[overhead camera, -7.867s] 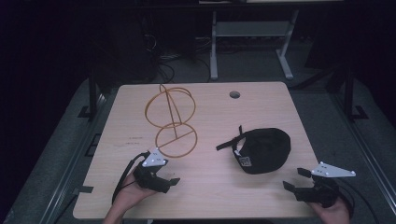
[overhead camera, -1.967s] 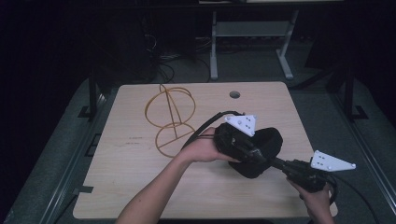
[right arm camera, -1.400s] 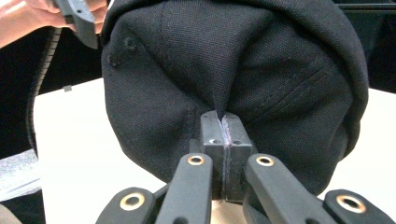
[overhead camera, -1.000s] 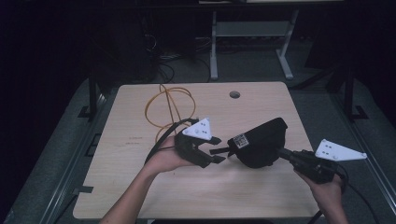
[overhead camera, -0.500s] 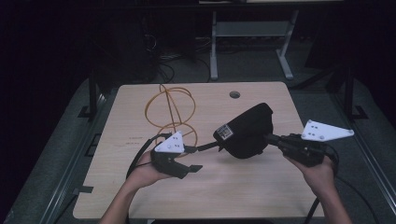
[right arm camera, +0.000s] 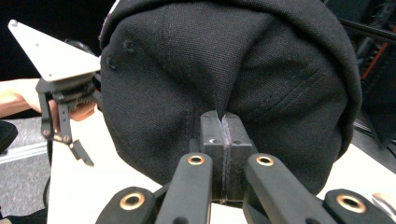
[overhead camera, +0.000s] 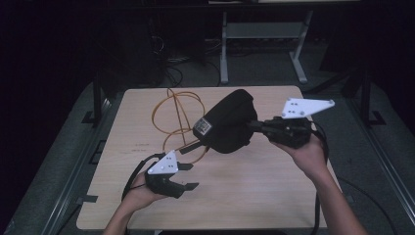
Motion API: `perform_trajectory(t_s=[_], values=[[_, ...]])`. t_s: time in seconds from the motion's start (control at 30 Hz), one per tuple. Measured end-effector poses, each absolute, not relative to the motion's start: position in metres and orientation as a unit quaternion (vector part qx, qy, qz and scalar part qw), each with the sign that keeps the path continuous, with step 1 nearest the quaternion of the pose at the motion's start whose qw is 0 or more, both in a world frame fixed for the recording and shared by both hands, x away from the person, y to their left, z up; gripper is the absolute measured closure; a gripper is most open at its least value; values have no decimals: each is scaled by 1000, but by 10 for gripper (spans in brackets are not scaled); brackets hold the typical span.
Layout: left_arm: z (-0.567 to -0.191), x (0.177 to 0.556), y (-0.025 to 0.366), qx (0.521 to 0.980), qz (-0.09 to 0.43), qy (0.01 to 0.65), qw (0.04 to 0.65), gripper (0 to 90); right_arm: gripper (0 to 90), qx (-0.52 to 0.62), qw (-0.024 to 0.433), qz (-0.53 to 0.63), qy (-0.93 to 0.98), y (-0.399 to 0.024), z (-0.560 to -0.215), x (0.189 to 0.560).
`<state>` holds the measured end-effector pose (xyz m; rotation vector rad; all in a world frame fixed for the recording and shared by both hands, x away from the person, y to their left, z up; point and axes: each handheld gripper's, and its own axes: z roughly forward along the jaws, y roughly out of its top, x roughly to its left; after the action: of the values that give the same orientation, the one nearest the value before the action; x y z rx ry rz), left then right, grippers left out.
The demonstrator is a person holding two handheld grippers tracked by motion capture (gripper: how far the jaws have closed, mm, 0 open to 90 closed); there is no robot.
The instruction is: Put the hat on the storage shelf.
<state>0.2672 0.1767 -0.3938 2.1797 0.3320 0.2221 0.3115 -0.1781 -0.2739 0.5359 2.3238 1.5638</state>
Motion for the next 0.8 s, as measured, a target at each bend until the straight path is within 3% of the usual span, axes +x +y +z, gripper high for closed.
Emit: perform_trajectory(t_s=[0.4, 0.8], values=[[-407, 263, 185, 886, 91, 138, 432, 388, 900, 148, 128, 519, 832, -98, -234, 360], [-411, 262, 176, 890, 84, 124, 431, 390, 899, 164, 113, 501, 842, -58, -218, 396]])
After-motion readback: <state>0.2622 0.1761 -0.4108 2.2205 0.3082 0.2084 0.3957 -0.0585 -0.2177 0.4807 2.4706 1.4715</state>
